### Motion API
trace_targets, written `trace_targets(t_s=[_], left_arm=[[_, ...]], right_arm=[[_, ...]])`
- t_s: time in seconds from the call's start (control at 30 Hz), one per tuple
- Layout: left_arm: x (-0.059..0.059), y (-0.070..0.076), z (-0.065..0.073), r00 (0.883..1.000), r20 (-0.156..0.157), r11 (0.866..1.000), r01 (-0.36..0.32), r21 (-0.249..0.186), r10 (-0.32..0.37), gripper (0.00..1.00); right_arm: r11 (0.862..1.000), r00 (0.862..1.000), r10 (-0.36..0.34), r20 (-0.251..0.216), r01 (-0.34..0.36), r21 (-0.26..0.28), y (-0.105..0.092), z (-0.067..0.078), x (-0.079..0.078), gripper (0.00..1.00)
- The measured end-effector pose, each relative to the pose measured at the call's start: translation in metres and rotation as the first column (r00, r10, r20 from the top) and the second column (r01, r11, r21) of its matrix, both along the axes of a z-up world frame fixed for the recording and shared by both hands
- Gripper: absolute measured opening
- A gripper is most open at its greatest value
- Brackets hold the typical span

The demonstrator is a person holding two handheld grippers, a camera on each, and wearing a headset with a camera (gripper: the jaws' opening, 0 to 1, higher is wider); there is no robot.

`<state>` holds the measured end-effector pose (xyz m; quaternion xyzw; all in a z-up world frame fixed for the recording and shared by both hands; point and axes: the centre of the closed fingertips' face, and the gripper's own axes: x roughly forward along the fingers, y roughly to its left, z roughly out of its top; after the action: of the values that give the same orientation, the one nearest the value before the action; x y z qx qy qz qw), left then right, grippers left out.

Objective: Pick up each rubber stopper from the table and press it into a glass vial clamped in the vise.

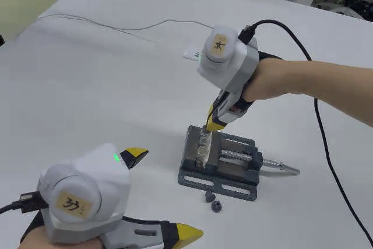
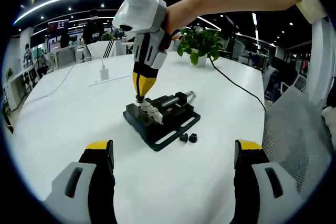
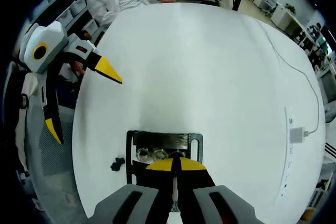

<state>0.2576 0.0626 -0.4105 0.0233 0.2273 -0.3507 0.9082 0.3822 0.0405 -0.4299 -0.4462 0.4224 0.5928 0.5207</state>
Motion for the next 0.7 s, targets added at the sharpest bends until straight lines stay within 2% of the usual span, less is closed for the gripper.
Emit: trace_targets(t_s=[0.1,0.27,0.47,0.7], left_arm=[[-0.0011,-0.0001,0.0025,1.0,0.006,1.0,0.003,0.003,-0.003,0.95],[-0.0027,0.0,0.0041,1.0,0.012,1.0,0.004,0.006,-0.004,0.95],[-0.0059,0.0004,0.0047,1.0,0.014,1.0,0.005,0.012,-0.006,0.95],[-0.0082,0.0031,0.0057,1.0,0.019,1.0,-0.006,0.012,0.005,0.95]], right_arm=[[0.999,0.999,-0.034,0.008,0.034,0.03,-0.0017,0.0005,-0.0012,0.0],[0.996,0.998,-0.053,0.032,0.051,0.067,-0.0007,0.0004,-0.0035,0.0],[0.995,0.997,-0.039,0.062,0.033,0.094,0.0,0.0005,-0.0047,0.0],[0.993,0.997,-0.03,0.072,0.022,0.113,0.001,0.0014,-0.0077,0.0]])
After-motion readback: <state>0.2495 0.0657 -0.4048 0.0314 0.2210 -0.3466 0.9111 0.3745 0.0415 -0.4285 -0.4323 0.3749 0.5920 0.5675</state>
